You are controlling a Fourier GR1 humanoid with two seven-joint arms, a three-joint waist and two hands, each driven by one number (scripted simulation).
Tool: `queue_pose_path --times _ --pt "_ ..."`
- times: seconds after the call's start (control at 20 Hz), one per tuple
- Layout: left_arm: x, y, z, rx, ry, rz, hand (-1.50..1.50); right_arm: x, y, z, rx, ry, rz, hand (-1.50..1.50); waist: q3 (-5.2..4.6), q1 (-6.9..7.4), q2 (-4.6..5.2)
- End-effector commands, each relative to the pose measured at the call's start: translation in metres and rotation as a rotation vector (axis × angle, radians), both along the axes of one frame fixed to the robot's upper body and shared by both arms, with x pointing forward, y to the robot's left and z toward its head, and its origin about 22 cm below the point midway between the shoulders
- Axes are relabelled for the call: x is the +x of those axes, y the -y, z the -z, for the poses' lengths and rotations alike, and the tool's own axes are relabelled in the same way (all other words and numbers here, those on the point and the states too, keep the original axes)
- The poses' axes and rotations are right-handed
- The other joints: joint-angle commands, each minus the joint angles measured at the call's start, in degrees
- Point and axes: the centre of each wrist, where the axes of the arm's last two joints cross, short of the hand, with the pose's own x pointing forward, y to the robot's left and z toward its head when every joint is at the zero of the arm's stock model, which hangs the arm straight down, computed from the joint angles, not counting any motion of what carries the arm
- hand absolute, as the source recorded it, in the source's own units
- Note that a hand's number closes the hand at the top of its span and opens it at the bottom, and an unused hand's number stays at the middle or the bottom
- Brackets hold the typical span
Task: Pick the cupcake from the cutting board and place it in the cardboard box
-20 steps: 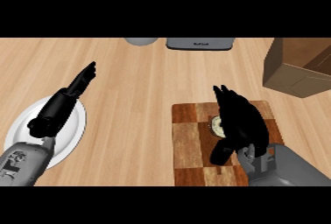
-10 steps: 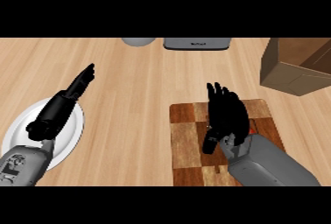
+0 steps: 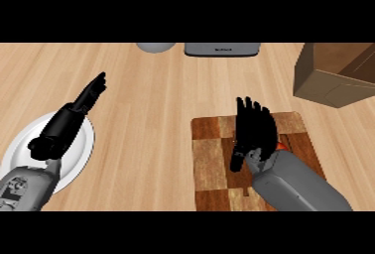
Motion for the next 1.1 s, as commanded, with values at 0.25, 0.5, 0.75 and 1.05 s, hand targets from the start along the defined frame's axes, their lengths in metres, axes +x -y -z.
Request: queue_pose_path --times 0.25,0.5,0.75,1.05 --pt "-0.006 -0.011 0.014 -0.005 0.000 0.014 0.00 0.002 -0.019 0.017 -0.054 -0.065 0.102 -1.50 0.01 0.02 0.10" --pt "-0.004 -0.011 -0.007 -0.016 -0.001 0.011 0.00 0.002 0.008 0.050 -0.067 -0.094 0.136 -1.50 0.04 0.17 0.09" --pt "0.009 -0.005 0.012 -0.007 0.002 -0.009 0.00 0.004 -0.013 0.037 -0.122 -0.097 0.160 -1.50 0.00 -0.43 0.15" --pt "0.000 0.001 0.000 0.004 0.007 0.018 0.00 0.011 0.014 0.053 -0.068 -0.133 0.147 -1.50 0.04 -0.10 0.11"
